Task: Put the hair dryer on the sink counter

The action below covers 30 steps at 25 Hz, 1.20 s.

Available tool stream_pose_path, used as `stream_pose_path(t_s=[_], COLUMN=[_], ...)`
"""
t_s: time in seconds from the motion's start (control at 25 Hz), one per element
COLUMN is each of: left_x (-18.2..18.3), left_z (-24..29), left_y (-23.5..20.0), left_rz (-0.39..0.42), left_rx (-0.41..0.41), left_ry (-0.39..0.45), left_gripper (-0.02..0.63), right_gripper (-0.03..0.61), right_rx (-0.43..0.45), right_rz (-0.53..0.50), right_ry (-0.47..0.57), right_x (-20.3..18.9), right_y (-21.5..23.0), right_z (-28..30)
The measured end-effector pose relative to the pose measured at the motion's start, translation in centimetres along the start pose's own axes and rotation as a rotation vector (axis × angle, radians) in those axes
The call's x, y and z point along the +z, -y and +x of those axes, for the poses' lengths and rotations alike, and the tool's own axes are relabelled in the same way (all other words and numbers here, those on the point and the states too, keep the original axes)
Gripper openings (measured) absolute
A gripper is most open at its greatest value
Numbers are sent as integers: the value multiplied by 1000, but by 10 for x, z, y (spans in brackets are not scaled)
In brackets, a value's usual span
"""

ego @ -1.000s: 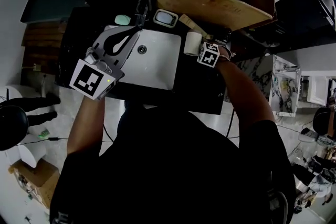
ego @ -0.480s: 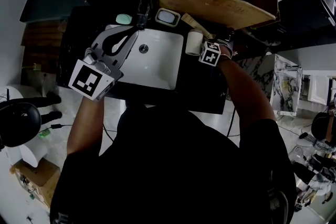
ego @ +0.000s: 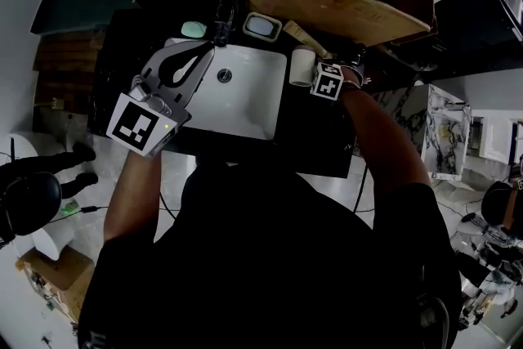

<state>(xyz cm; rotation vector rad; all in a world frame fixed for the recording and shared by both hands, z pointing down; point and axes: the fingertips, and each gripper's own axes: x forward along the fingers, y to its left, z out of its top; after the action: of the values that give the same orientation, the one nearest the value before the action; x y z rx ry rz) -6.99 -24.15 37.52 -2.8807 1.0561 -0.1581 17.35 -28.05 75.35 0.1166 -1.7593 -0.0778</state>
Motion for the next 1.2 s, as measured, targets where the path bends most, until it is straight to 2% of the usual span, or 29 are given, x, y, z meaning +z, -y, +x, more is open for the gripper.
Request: stream_pose_path(t_s=[0.24, 0.64, 1.2], left_x=[-1, 0, -5], left_z=[-3, -10, -19], left_y=[0, -4, -11], left_rz=[8, 14, 2], left_rx=[-1, -1, 3], left_ry=[0, -5, -11], left_gripper=[15, 15, 14], right_gripper=[170, 161, 192], right_rx=[26, 68, 72], right_rz=[24, 0, 46], right_ry=[-7, -26, -31], right_x=[-2, -1, -1], right_y=[1, -2, 3], right_z=[1, 2, 3])
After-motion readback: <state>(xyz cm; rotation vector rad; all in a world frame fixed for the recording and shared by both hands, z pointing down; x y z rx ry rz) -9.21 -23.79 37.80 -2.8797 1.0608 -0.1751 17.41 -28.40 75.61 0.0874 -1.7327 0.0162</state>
